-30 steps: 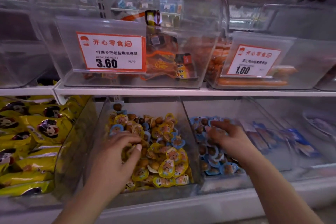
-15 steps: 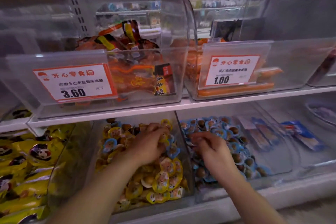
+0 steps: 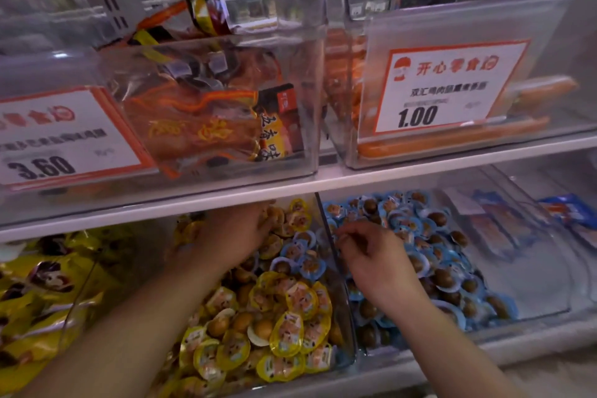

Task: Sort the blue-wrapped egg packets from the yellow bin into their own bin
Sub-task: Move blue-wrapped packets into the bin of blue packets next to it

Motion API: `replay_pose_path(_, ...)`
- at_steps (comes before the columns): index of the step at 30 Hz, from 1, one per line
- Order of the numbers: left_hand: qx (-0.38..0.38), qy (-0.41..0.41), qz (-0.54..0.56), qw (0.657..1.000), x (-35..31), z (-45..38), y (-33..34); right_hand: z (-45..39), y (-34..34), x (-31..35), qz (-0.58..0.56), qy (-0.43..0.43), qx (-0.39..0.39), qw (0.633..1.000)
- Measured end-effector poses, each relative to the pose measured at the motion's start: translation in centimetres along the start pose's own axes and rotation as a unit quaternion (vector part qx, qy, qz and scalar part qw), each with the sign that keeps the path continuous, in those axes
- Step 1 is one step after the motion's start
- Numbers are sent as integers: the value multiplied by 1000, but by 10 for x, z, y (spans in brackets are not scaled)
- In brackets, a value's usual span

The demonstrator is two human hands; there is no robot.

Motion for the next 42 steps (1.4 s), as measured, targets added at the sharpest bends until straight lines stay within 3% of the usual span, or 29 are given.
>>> replay_pose_path(2, 38, 30, 91, 995, -32, 10, 7, 0, -1, 1, -2, 0, -5, 1000)
replay_pose_path(4, 169, 11, 178, 969, -54, 24, 39, 1, -3, 0, -9, 4, -12, 1000)
replay_pose_path(6, 239, -9, 165, 957, -59, 33, 62, 3, -4, -2, -18, 8, -10, 1000)
replay_pose_path(8, 257, -30, 137, 956, -54, 34, 68, 5, -4, -4, -27, 15, -8, 999)
replay_pose_path(13, 234, -36, 240, 942, -47, 22, 57, 4, -6, -10, -50, 37, -10, 998)
replay_pose_path(16, 208, -107, 343, 910, -27, 24, 51, 3, -3, -9, -59, 38, -2, 998)
replay_pose_path(20, 169, -173, 368, 898, -11, 18, 49, 1, 0, -6, -68, 37, -1, 997)
replay_pose_path(28, 179, -80, 231, 953, -37, 8, 73, 3, -2, -4, -64, 34, 1, 997)
replay_pose_path(33, 104, -127, 264, 950, -14, 14, 60, 4, -1, -4, -79, 39, 3, 996)
replay_pose_path(35, 68, -170, 307, 934, -3, 17, 45, 5, -2, -2, -87, 37, -2, 996)
replay_pose_path(38, -3, -210, 458, 864, 0, 38, 11, 9, -14, 10, -140, 10, -46, 989)
replay_pose_path(41, 4, -185, 583, 791, -29, 72, -13, 17, -27, 23, -237, -10, -116, 964)
replay_pose_path(42, 0, -166, 594, 787, -41, 82, -22, 20, -30, 27, -266, -11, -137, 954)
Point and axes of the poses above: each hand's wrist, its own z-axis away from the middle knuckle, its own y-axis out of the palm, x = y × z, the point moved 10 cm from there along -z, towards the middle knuckle, and after that the axes turned 2 degrees about -y, right-handed, at the moved point
